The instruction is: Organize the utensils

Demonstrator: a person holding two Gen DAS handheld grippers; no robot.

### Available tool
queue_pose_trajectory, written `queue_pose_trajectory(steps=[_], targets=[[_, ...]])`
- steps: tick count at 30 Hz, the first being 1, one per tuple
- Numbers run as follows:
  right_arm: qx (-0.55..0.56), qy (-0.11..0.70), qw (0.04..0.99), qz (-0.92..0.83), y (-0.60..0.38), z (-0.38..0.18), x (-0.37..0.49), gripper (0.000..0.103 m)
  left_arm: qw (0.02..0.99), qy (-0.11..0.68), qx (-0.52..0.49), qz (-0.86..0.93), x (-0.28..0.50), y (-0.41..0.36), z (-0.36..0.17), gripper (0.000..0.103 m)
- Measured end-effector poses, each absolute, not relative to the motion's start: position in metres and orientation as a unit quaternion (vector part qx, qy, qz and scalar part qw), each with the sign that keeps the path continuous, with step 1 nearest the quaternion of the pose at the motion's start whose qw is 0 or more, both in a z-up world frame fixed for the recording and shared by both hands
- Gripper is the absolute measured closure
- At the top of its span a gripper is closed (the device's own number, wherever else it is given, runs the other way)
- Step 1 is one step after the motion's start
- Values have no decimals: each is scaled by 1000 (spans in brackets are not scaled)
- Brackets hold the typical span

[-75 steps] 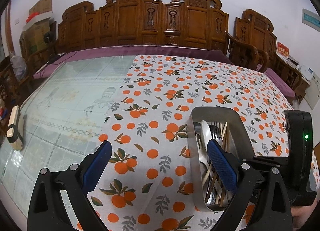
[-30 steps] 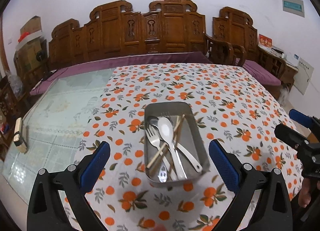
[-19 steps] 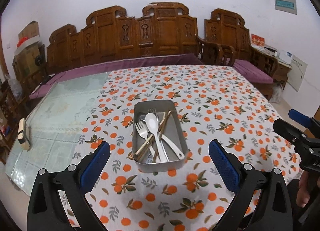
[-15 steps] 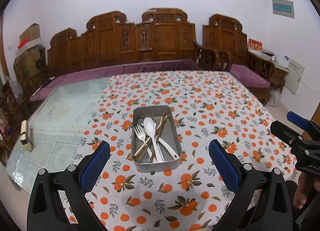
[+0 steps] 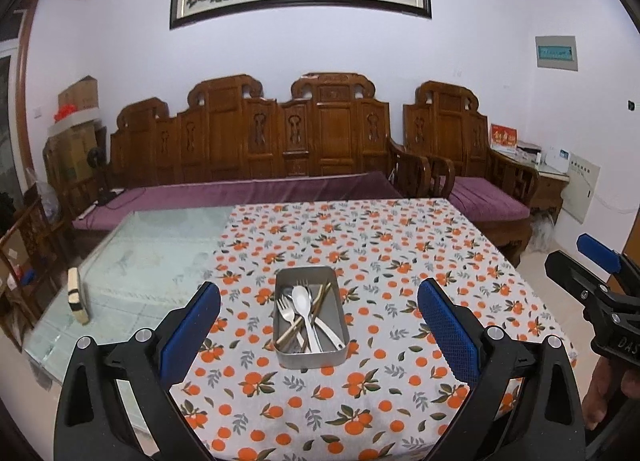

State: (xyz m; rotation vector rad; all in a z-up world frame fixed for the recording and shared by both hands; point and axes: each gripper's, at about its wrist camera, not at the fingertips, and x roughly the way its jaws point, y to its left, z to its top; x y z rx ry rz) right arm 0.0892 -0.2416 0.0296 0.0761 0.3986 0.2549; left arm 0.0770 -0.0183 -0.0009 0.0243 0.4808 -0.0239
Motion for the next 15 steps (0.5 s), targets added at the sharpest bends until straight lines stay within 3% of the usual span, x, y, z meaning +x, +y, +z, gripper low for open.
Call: queue_pose_trajectory(steps=[15], targets=[[33, 191, 974, 121, -240, 35, 83, 3, 973, 229, 7, -8, 69, -18, 4, 8]])
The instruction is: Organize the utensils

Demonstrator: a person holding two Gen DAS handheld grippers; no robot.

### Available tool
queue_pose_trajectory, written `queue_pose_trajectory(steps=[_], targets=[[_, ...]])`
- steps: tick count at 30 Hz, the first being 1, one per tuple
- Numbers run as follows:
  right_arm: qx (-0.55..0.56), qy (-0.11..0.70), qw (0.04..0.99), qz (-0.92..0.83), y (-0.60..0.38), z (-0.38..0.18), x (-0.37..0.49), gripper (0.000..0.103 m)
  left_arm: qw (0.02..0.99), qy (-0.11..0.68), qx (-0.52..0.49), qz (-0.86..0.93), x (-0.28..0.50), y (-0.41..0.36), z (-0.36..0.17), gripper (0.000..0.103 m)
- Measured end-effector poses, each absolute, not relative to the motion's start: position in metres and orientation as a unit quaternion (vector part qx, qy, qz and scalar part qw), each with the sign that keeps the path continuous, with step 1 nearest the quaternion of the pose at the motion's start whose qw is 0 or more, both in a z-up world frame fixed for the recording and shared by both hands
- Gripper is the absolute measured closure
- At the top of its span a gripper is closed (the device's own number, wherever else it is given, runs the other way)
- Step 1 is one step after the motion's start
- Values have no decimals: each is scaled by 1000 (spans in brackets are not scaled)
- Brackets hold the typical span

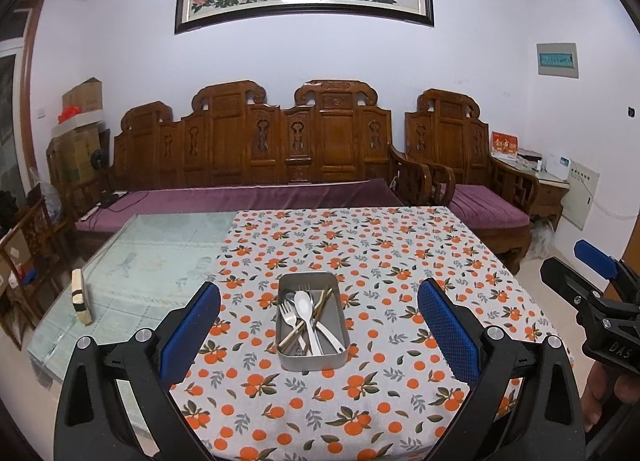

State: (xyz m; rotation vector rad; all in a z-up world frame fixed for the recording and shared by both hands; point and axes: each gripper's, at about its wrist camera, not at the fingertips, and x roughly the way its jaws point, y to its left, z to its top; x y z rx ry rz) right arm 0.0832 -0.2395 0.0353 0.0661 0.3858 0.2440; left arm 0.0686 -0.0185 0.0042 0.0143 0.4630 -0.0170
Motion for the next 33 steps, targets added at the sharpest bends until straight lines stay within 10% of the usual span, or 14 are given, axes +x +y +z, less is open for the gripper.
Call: queue_pose_trajectory(steps=[33], targets=[[35, 189, 974, 120, -239, 36, 81, 3, 975, 224, 9, -8, 64, -23, 9, 8]])
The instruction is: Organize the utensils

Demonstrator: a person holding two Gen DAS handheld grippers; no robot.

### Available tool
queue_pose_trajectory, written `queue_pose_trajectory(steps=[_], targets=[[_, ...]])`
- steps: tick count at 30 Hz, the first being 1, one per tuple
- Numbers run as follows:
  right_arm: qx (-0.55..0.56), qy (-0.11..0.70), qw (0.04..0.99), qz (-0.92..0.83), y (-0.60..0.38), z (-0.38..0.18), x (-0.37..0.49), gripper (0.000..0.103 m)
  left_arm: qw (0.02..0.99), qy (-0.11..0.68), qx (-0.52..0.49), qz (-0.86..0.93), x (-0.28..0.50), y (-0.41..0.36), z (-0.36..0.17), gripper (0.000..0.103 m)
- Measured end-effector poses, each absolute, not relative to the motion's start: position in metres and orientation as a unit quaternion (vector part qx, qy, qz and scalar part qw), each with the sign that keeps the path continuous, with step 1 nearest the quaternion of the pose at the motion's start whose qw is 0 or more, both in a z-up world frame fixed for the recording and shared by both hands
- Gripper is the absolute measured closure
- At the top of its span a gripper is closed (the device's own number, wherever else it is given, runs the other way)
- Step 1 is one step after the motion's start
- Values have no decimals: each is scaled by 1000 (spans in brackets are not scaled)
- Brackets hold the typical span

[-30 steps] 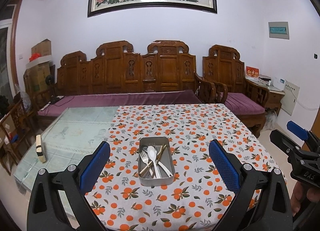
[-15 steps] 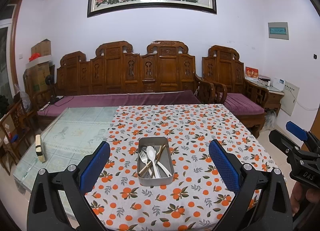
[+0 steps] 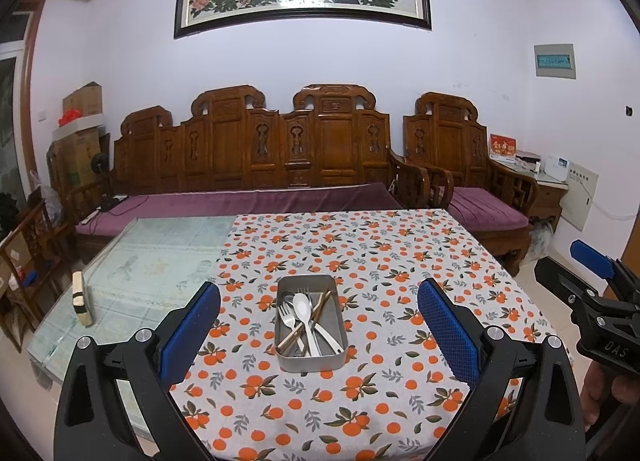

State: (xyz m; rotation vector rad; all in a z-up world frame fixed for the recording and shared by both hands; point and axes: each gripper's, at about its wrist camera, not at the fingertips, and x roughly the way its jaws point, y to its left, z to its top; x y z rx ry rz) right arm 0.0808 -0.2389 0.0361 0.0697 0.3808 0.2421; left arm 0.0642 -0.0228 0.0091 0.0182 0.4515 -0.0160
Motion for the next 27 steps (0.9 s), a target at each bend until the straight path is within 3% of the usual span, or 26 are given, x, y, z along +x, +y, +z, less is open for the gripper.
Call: queue_pose_trajectory(steps=[27], targets=[[33, 188, 975, 118, -239, 36, 80, 3, 975, 221, 9, -9, 61, -26, 12, 8]])
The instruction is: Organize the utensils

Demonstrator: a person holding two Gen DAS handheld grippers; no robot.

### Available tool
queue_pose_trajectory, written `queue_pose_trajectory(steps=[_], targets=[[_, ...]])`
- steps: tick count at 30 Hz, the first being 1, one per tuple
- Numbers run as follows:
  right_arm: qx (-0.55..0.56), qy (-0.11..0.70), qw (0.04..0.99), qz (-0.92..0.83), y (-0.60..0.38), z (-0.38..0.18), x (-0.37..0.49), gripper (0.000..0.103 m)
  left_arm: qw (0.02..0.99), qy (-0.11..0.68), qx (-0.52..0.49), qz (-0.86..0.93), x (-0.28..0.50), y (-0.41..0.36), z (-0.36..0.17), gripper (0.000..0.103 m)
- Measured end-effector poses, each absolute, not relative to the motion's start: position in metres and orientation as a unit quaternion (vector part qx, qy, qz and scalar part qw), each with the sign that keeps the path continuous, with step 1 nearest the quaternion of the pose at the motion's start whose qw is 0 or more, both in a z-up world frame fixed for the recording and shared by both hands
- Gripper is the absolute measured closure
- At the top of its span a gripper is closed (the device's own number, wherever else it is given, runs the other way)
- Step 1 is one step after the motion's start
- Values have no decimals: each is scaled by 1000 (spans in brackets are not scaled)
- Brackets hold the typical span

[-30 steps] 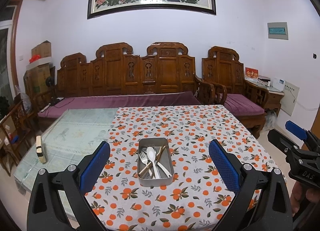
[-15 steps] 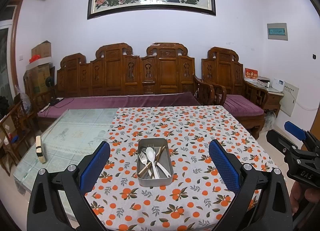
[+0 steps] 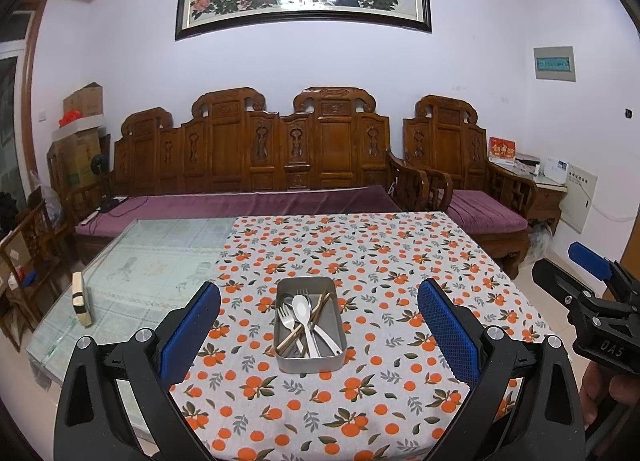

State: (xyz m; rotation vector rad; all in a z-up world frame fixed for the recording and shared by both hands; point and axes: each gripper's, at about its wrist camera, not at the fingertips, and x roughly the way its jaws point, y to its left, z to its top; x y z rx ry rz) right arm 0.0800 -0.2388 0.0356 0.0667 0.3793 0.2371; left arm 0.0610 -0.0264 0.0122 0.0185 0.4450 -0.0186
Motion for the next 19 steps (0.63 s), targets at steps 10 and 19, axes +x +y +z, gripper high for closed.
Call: queue_pose_trajectory(steps=[10, 19], targets=[[32, 188, 975, 118, -239, 36, 80, 3, 975, 220, 8, -10, 60, -27, 13, 8], [33, 187, 975, 118, -240, 35, 80, 3, 976, 218, 9, -12, 61, -26, 17, 8]])
